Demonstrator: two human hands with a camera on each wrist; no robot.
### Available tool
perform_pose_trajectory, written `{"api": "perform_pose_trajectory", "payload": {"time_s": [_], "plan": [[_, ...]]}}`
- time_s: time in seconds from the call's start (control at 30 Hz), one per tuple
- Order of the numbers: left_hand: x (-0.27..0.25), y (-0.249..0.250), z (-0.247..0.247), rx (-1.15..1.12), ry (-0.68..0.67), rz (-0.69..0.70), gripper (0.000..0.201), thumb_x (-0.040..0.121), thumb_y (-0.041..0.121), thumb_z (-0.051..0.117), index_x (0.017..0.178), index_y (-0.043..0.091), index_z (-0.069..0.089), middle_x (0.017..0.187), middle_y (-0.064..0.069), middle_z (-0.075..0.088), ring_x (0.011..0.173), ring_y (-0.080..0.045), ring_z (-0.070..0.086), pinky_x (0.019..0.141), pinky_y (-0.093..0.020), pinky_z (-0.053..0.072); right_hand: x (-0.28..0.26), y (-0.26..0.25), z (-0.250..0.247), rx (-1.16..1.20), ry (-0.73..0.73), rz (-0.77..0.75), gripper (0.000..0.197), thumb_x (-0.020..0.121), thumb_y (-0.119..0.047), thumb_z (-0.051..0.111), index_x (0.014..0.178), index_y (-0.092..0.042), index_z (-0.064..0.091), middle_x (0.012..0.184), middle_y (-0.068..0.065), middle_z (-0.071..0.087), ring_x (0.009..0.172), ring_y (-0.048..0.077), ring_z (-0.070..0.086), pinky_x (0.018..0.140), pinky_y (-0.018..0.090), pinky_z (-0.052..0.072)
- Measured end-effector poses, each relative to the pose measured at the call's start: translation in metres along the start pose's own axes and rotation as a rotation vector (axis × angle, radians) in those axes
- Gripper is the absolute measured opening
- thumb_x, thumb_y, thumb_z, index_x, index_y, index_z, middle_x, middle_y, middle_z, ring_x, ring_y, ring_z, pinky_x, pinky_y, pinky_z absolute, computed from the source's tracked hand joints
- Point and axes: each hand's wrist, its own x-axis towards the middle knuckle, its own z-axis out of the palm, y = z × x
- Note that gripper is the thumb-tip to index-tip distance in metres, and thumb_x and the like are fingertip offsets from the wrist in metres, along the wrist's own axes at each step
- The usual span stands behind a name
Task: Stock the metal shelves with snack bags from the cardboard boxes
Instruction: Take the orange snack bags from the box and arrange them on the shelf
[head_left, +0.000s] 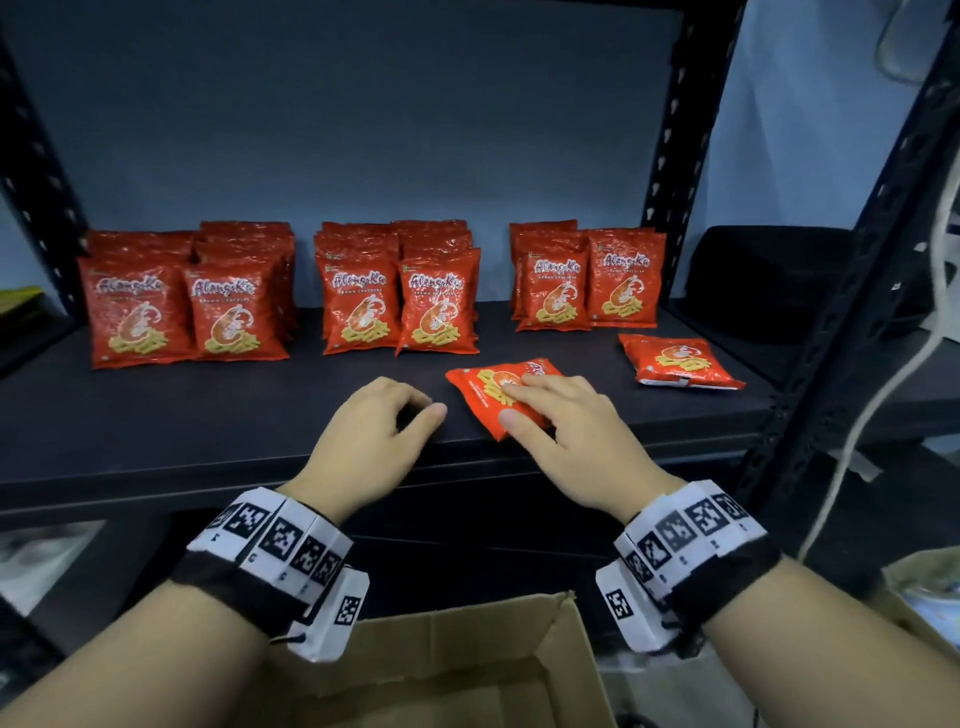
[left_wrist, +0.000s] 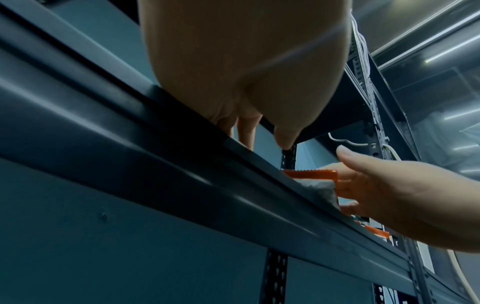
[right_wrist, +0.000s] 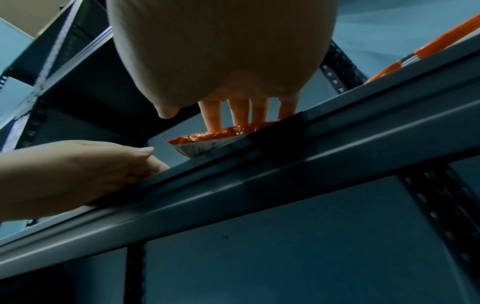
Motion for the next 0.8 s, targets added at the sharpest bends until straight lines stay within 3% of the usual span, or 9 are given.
{"api": "perform_pose_trajectory", "payload": {"time_s": [0.13, 0.27, 0.4, 0.47, 0.5, 0.57, 0.63, 0.73, 0.8], "plan": [[0.003, 0.000, 0.001, -0.041, 0.005, -0.046, 0.034, 0.101, 0.050, 0.051, 0.092, 0.025, 0.070, 0.098, 0.009, 0.061, 0.095, -0.007, 0.058, 0.089, -0.034, 0.046, -0.006, -0.016, 0.008, 0.037, -0.016, -0.086, 0.054, 0.103, -0.060, 0.038, 0.150, -0.036, 0.050, 0.156, -0.013, 0.043, 0.141, 0.007, 0.028, 0.112, 0.034, 0.020], [0.006, 0.000, 0.000, -0.121, 0.039, -0.125, 0.029, 0.099, 0.047, 0.061, 0.082, 0.024, 0.068, 0.092, 0.010, 0.063, 0.084, -0.004, 0.060, 0.076, -0.029, 0.042, -0.008, -0.018, 0.017, 0.128, 0.014, -0.140, 0.063, 0.100, -0.067, 0.027, 0.146, -0.035, 0.055, 0.151, -0.015, 0.049, 0.137, 0.004, 0.033, 0.110, 0.034, 0.024], [0.006, -0.003, -0.004, -0.282, 0.110, -0.168, 0.025, 0.095, 0.033, 0.069, 0.076, 0.017, 0.067, 0.064, 0.010, 0.062, 0.053, -0.002, 0.054, 0.060, -0.028, 0.042, -0.006, -0.008, 0.021, 0.227, 0.173, -0.081, 0.062, 0.101, -0.065, 0.029, 0.140, -0.027, 0.059, 0.135, -0.014, 0.058, 0.128, 0.008, 0.044, 0.110, 0.041, 0.038], [0.005, -0.003, -0.006, -0.382, 0.146, -0.180, 0.021, 0.096, 0.027, 0.069, 0.079, 0.014, 0.067, 0.066, 0.004, 0.066, 0.056, -0.008, 0.060, 0.063, -0.036, 0.051, -0.003, -0.004, 0.021, 0.242, 0.284, 0.041, 0.057, 0.102, -0.060, 0.037, 0.139, -0.021, 0.056, 0.129, -0.009, 0.057, 0.124, 0.010, 0.044, 0.108, 0.038, 0.039], [0.005, -0.003, -0.007, -0.443, 0.157, -0.186, 0.020, 0.096, 0.024, 0.069, 0.080, 0.013, 0.067, 0.070, -0.001, 0.070, 0.065, -0.017, 0.068, 0.071, -0.045, 0.058, -0.001, -0.003, 0.020, 0.271, 0.314, 0.108, 0.053, 0.103, -0.057, 0.041, 0.138, -0.019, 0.055, 0.127, -0.008, 0.056, 0.123, 0.011, 0.046, 0.106, 0.036, 0.040], [0.002, -0.004, -0.007, -0.531, 0.161, -0.200, 0.017, 0.096, 0.022, 0.069, 0.082, 0.012, 0.067, 0.077, -0.007, 0.074, 0.079, -0.029, 0.074, 0.086, -0.057, 0.058, 0.004, -0.004, 0.015, 0.388, 0.328, 0.215, 0.047, 0.103, -0.052, 0.047, 0.136, -0.020, 0.056, 0.123, -0.008, 0.058, 0.117, 0.010, 0.054, 0.101, 0.034, 0.046], [-0.002, -0.002, -0.005, -0.567, 0.155, -0.197, 0.017, 0.096, 0.022, 0.069, 0.083, 0.013, 0.066, 0.079, -0.010, 0.074, 0.083, -0.034, 0.073, 0.087, -0.060, 0.057, 0.008, -0.007, 0.010, 0.526, 0.327, 0.284, 0.038, 0.104, -0.051, 0.049, 0.120, -0.020, 0.064, 0.110, -0.006, 0.068, 0.101, 0.008, 0.065, 0.090, 0.034, 0.054], [-0.006, 0.007, -0.003, -0.592, 0.181, -0.159, 0.016, 0.097, 0.025, 0.063, 0.083, 0.018, 0.061, 0.080, -0.011, 0.070, 0.082, -0.039, 0.066, 0.085, -0.058, 0.057, 0.012, -0.011, 0.004, 0.644, 0.366, 0.310, 0.045, 0.105, -0.045, 0.052, 0.089, -0.005, 0.064, 0.086, 0.012, 0.070, 0.076, 0.023, 0.065, 0.073, 0.041, 0.054], [-0.007, 0.013, -0.002, -0.614, 0.212, -0.178, 0.017, 0.101, 0.023, 0.055, 0.085, 0.016, 0.057, 0.074, -0.001, 0.063, 0.069, -0.023, 0.059, 0.076, -0.046, 0.053, 0.010, -0.019, 0.002, 0.731, 0.396, 0.302, 0.048, 0.104, -0.041, 0.055, 0.081, 0.001, 0.053, 0.074, 0.015, 0.059, 0.065, 0.021, 0.054, 0.064, 0.038, 0.047]]}}
